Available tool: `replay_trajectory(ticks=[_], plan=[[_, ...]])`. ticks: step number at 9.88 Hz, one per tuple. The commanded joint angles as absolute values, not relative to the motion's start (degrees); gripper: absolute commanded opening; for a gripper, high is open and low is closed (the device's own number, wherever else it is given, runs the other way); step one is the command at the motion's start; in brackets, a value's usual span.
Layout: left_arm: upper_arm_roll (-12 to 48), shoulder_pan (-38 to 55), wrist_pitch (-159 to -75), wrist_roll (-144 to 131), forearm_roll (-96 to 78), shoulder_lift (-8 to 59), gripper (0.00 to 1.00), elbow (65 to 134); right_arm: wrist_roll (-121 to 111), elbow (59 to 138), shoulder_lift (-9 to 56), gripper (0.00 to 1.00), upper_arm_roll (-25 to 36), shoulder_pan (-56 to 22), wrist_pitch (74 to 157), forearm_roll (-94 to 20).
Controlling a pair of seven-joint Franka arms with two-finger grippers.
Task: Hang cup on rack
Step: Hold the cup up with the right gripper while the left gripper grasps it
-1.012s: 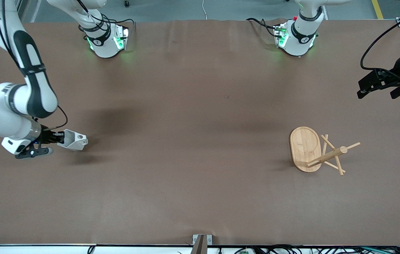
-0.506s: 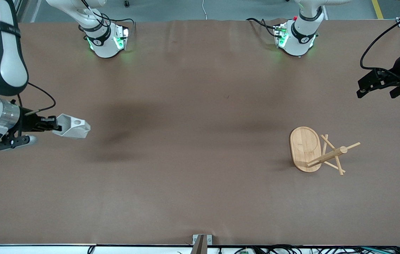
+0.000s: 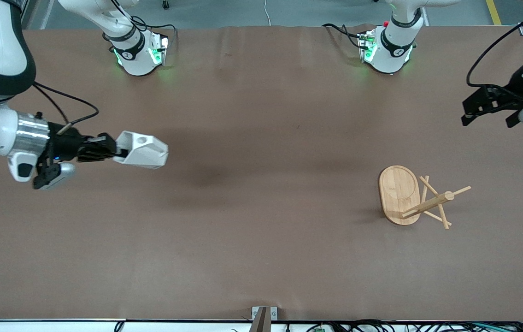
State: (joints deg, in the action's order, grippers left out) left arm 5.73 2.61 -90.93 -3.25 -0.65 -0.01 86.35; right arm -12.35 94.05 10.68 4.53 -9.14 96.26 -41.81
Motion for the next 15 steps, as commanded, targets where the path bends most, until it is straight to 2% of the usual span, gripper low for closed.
replay_trajectory(ticks=[1,4,7,11,15], plan=[[9.38,3.95,-89.91,-2.47,-0.44,0.7,1.0,87.1,-10.2,93.43,10.19,0.03,1.0,-7.92,96.15,-53.2],[18.17,4.13,-89.3,3.85,-3.14,0.79,1.0,87.01,-9.93,93.69,10.37,0.03,-11.92,-2.55,100.7,-60.01],[19.86,4.74,-89.47,16.21,-9.92,1.58,1.0,87.19,-9.93,95.44,10.98,0.03,-17.82,-3.43,107.38,-67.56],[25.04,5.19,-90.26,20.82,-11.25,1.93,1.0,87.01,-10.81,96.5,13.26,0.02,-18.19,-3.95,106.7,-74.09],[32.07,5.36,-98.33,26.81,-10.9,2.02,1.0,86.58,-17.05,99.05,14.94,0.02,-18.19,-5.18,103.54,-77.17]])
